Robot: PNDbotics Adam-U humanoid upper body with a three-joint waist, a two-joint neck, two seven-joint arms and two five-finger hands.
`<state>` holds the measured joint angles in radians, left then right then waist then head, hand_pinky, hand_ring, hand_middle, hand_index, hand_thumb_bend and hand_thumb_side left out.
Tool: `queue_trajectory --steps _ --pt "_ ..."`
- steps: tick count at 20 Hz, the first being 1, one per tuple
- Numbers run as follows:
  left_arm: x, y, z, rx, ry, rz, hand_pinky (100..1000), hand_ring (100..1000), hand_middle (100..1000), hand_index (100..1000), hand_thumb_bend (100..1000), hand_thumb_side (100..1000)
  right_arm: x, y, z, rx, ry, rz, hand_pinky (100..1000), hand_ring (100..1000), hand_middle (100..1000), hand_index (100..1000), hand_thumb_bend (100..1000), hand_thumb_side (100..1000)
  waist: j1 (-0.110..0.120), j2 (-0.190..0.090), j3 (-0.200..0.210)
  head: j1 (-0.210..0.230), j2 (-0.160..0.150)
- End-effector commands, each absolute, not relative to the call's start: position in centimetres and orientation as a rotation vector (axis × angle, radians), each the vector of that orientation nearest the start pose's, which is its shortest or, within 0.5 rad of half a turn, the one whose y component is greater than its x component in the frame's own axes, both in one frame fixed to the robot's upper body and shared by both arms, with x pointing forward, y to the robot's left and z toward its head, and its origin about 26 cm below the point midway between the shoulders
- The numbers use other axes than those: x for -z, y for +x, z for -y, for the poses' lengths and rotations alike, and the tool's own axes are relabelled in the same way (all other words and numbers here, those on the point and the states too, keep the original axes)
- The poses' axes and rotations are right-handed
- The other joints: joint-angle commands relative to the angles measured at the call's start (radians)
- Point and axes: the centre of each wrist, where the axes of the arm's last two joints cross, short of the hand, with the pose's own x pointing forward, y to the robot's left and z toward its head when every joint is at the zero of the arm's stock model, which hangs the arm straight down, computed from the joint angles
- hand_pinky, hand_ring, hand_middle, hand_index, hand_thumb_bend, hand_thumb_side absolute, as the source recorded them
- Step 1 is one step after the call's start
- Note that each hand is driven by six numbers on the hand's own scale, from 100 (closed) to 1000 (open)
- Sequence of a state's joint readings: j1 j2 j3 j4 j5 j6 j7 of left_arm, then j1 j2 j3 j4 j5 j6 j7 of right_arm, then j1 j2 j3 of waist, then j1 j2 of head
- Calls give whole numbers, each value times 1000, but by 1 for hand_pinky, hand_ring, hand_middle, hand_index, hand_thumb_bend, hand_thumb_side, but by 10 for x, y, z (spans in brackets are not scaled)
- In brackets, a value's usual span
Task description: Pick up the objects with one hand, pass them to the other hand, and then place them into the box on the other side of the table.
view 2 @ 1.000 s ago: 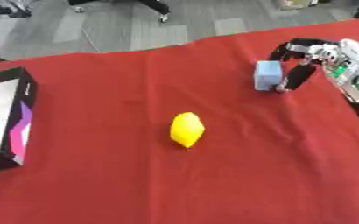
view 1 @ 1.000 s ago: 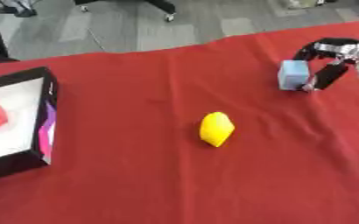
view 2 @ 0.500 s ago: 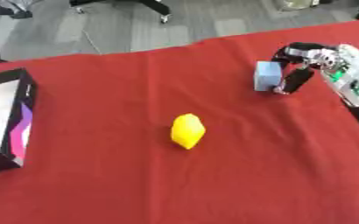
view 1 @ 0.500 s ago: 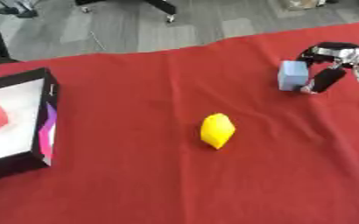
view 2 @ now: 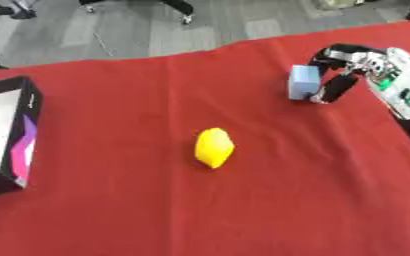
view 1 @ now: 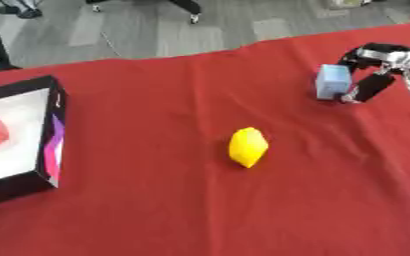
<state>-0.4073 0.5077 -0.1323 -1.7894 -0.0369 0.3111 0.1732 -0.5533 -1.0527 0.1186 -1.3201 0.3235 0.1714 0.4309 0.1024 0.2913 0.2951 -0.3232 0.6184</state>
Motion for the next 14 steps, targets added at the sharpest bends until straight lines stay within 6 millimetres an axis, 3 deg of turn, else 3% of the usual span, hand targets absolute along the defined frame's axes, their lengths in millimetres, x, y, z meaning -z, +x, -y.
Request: queue_trajectory --steps 1,5,14 --pt "-198 337 -275 405 513 1882 801 628 673 753 202 553 -290 354 452 -1035 -997 1220 875 780 542 605 334 100 0 -28 -4 8 11" --pt "-195 336 -279 402 527 1870 801 627 673 754 202 552 -295 351 442 -998 -958 1304 831 750 532 602 343 100 -5 -47 -18 18 29" --pt "-191 335 -286 385 562 1854 801 625 673 754 202 545 -296 336 396 -854 -825 1472 802 725 512 593 369 100 -13 -96 -60 35 57"
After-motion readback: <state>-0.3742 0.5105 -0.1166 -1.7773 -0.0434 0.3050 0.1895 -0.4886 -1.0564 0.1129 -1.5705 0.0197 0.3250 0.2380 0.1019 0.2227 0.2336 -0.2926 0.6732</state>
